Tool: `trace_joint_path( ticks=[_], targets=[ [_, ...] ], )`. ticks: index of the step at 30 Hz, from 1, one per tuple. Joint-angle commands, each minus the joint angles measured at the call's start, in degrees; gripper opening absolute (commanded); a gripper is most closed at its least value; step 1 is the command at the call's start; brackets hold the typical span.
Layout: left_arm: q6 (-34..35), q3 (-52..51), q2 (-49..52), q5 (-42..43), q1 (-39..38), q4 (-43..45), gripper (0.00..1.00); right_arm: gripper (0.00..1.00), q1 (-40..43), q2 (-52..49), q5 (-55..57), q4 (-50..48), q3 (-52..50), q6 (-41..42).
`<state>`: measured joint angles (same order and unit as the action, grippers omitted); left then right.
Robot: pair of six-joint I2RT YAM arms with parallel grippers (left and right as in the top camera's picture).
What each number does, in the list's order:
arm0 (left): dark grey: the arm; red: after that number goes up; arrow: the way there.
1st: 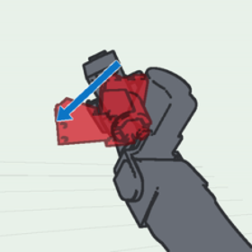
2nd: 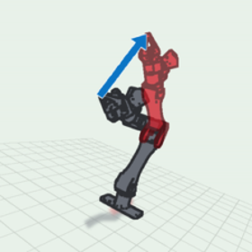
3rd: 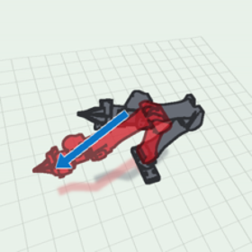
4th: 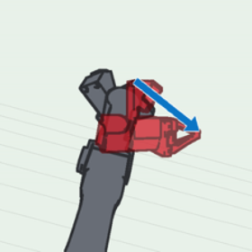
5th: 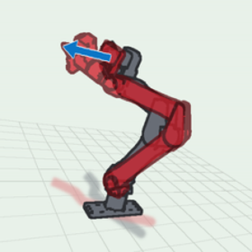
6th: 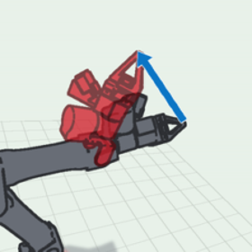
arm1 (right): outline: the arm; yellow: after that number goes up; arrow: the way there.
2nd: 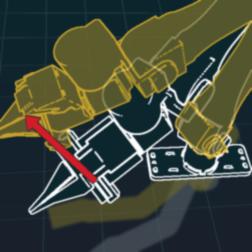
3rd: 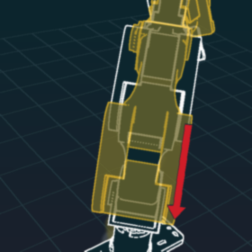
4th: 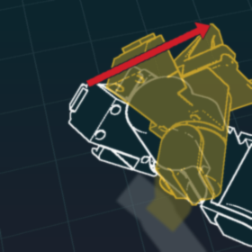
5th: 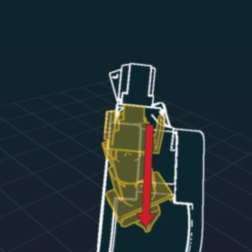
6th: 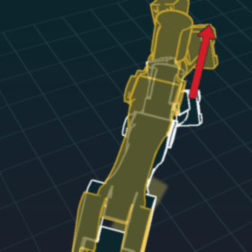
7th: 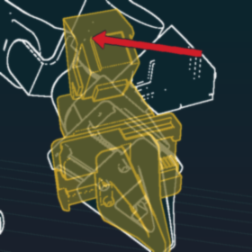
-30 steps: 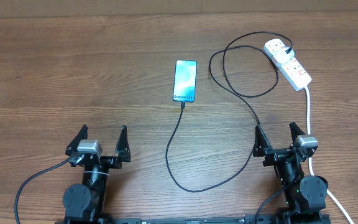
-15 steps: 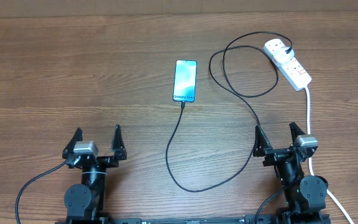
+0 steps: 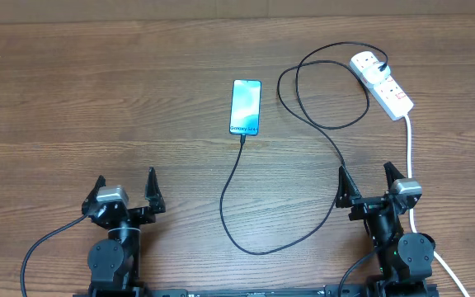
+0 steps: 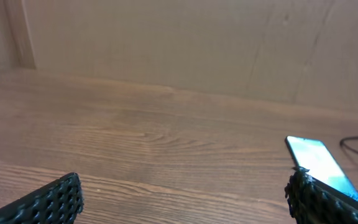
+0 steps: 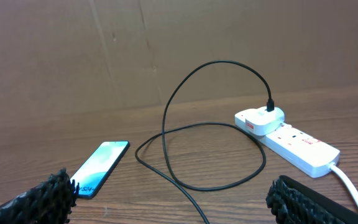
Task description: Plug charger to phone and switch on socket
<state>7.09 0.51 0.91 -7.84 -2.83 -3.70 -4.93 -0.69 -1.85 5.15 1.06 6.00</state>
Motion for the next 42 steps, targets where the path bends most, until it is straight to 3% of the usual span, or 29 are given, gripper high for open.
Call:
trace_joint_path(
  ticks=[1,42],
  targets=[
    [-4.6,-0.2,-0.7,1.4,0.6,-0.2,1.00,1.00,-0.3,0.5,0.7,-0.3,-0.6,-0.3],
    [-4.4,-0.2,-0.7,1.9,0.6,-0.5,1.00,1.00,-0.3,0.5,0.7,-0.3,-0.6,-0.3]
  ],
)
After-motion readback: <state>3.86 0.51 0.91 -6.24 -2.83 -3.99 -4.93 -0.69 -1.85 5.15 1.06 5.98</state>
